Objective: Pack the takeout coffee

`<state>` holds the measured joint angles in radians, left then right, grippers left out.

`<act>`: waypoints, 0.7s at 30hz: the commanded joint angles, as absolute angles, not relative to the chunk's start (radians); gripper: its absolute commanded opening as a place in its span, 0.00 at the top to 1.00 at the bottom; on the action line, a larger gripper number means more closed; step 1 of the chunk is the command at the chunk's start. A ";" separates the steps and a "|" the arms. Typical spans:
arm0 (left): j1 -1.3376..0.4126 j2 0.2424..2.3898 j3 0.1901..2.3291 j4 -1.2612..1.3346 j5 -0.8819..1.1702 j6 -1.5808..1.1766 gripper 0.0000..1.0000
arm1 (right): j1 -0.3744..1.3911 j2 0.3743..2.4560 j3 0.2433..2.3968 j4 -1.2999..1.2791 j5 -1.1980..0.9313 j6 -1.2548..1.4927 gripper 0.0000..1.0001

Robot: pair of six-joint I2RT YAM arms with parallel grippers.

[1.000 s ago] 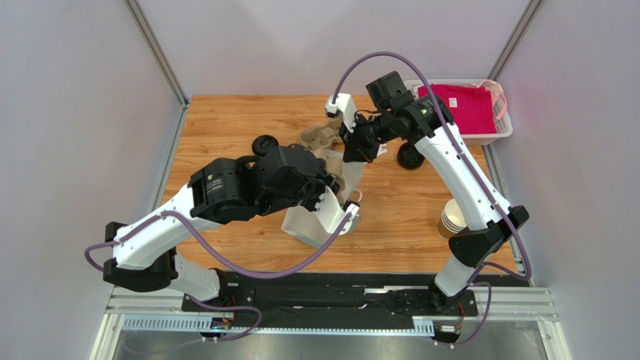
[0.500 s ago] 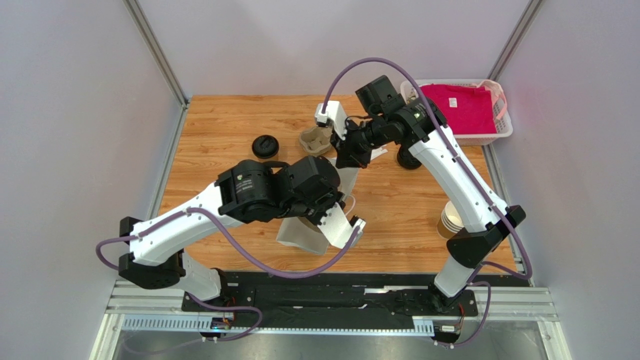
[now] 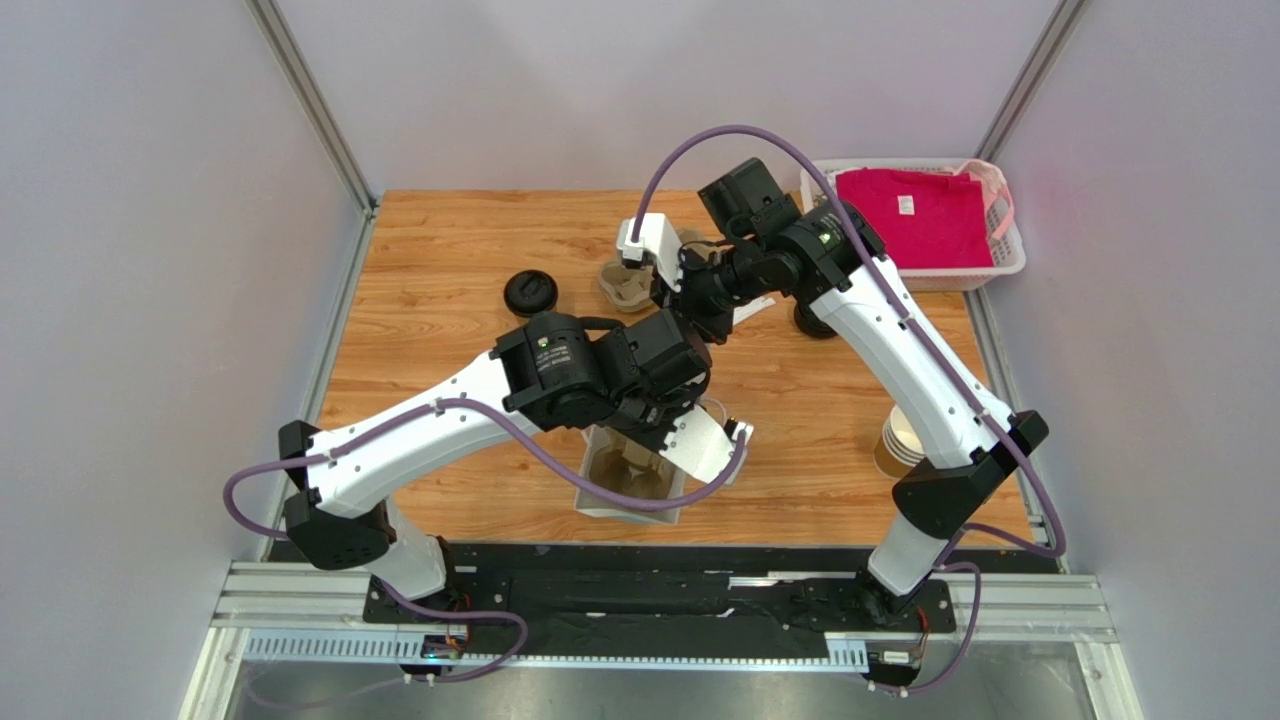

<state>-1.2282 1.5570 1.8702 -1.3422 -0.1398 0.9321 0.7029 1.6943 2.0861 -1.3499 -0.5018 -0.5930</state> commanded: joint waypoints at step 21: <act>-1.146 1.508 1.612 -1.304 0.041 0.822 1.00 | 0.715 1.680 2.089 -1.397 -0.568 -0.601 1.00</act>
<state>-1.1591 1.5288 1.6352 -1.2957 -0.0307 0.8417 0.7155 1.6943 2.0747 -1.3781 -0.5343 -0.5953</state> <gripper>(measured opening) 0.018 0.006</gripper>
